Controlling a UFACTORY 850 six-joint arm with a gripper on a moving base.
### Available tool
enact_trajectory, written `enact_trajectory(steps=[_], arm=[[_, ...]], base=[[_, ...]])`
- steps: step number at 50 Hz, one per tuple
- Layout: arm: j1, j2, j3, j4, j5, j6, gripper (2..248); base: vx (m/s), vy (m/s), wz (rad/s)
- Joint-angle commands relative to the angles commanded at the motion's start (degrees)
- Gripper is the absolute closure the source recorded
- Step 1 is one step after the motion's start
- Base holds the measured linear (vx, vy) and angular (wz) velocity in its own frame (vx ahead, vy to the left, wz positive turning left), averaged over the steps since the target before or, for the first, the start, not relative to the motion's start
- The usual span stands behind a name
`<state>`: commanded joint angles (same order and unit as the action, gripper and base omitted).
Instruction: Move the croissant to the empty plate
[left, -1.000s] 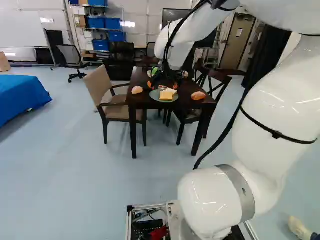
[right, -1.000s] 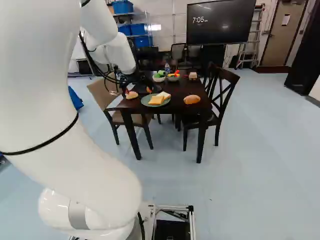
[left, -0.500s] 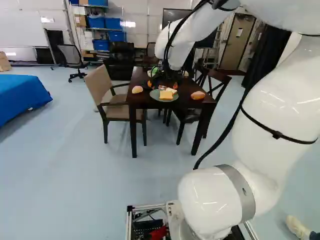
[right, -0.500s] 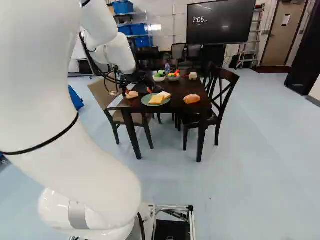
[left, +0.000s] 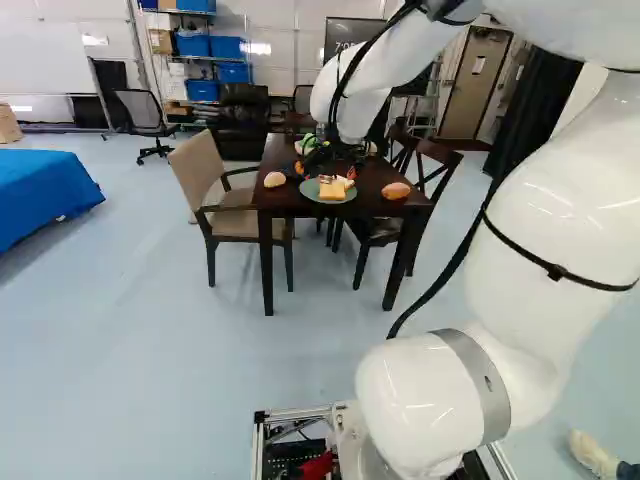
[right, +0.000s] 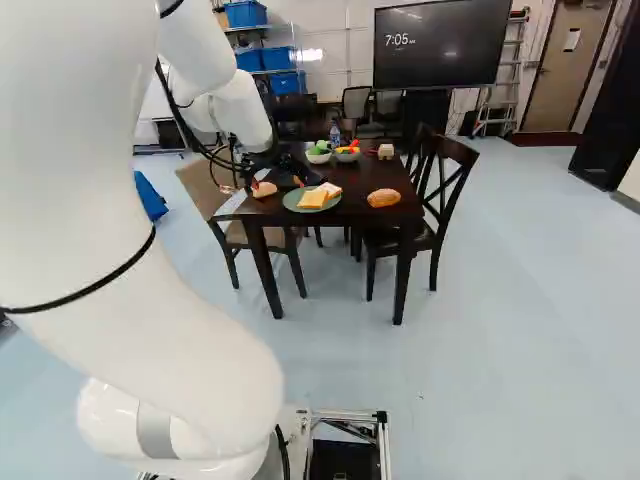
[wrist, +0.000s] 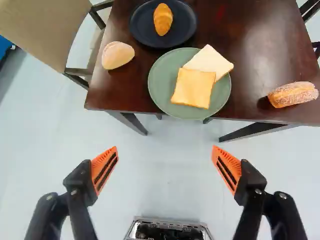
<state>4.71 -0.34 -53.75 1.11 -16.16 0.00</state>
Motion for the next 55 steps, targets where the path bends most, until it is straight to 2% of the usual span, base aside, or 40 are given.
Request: enact_trajectory(steps=[28, 55], arm=[[-0.6, 2.0, 6.1, -0.1, 8.3, 0.0, 3], [-1.5, 5.2, 15.6, -0.4, 21.1, 0.0, 3]], base=[[0.000, 0.000, 0.000], [0.000, 0.000, 0.000]])
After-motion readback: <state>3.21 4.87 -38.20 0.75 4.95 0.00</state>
